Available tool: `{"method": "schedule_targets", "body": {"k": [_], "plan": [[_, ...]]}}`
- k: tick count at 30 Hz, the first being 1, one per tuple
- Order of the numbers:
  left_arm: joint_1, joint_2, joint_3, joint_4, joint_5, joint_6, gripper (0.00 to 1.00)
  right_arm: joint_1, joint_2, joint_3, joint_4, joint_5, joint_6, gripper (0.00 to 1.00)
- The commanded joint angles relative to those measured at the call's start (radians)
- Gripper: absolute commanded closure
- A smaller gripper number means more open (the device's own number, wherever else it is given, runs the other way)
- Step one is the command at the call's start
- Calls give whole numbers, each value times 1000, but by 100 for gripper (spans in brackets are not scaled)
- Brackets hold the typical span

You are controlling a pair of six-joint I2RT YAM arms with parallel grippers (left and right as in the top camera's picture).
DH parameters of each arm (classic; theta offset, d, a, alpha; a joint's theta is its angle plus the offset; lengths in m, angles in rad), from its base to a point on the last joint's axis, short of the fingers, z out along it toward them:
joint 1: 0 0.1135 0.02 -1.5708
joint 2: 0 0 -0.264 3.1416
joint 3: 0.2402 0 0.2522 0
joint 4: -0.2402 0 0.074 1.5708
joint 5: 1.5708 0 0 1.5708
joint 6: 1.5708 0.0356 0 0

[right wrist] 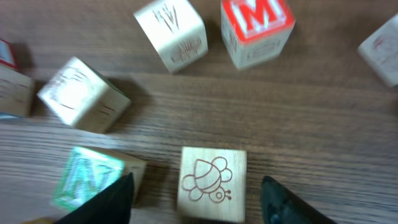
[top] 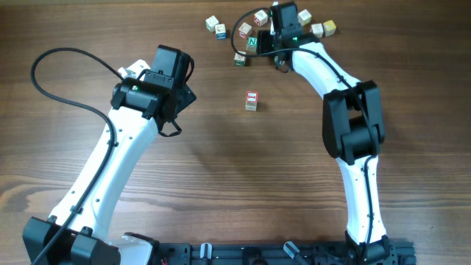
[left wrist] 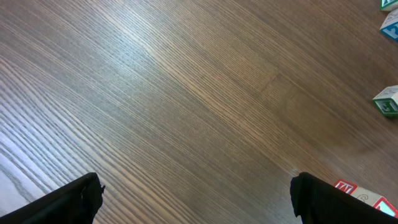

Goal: Form a tower
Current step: 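Lower the right gripper over the bee-picture block and close on it, then lift the bee block and carry it toward the two-block stack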

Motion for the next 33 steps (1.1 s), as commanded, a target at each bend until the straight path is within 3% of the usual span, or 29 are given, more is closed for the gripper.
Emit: {"method": "schedule_targets", "body": {"k": [1,7,10,15,23,28,33], "plan": [[6,6,-6,-1,-2,-20,0,2,13,3,24,22,17,46],[6,6,-6,-1,-3,-20,0,2,12,3,26,46,18,68],[6,6,-6,-1,-2,-20,0,2,1,3,20,47,18,73],[6,6,-6,-1,-2,-20,0,2,-71,3,-12,47,16,73],[6,6,-6,-1,-2,-20,0,13,-378,3,-241,-42,19,76],[6,6,-6,-1,-2,-20,0,56,-510,3,-407,-82,89,75],[6,6,-6,-1,-3,-20,0,117,-517,-3,-580,-85,191,76]]}}
